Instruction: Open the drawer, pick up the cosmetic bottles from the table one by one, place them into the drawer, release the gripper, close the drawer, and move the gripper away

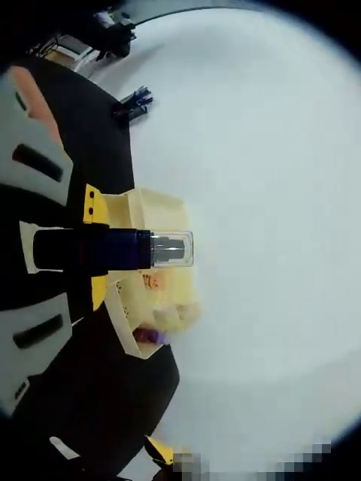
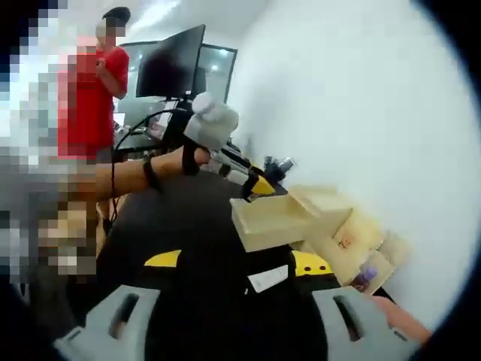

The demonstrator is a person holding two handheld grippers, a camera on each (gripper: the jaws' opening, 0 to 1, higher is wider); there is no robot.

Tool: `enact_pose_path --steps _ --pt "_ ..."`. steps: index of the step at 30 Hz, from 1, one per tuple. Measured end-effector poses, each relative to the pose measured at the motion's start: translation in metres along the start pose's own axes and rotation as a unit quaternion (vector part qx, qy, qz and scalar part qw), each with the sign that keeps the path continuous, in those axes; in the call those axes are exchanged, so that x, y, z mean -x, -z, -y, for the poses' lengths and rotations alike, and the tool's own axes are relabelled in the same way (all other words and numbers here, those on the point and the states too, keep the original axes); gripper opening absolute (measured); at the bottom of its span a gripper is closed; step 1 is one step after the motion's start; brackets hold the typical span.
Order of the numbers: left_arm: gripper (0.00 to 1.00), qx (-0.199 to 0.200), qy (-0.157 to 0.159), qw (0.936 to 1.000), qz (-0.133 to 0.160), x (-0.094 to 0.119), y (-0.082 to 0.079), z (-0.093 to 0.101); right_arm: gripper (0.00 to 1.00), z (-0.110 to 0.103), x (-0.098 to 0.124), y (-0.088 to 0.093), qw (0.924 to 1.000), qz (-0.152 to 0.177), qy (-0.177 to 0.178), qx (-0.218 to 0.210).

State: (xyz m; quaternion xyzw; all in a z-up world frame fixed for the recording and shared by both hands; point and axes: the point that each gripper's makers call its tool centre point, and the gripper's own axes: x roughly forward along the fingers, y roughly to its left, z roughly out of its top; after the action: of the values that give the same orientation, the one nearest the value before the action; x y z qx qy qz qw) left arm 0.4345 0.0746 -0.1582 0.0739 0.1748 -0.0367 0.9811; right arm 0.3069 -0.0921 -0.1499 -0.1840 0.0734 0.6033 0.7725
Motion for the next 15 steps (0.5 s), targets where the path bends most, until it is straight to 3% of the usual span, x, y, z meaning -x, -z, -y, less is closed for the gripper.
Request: enact_pose_path --steps 15 --pt "0.16 0.018 -0.033 0.9978 -0.055 -0.045 0.039 -0.01 0.51 0.015 -0.005 0.006 0.9996 -0.013 0.004 0.024"
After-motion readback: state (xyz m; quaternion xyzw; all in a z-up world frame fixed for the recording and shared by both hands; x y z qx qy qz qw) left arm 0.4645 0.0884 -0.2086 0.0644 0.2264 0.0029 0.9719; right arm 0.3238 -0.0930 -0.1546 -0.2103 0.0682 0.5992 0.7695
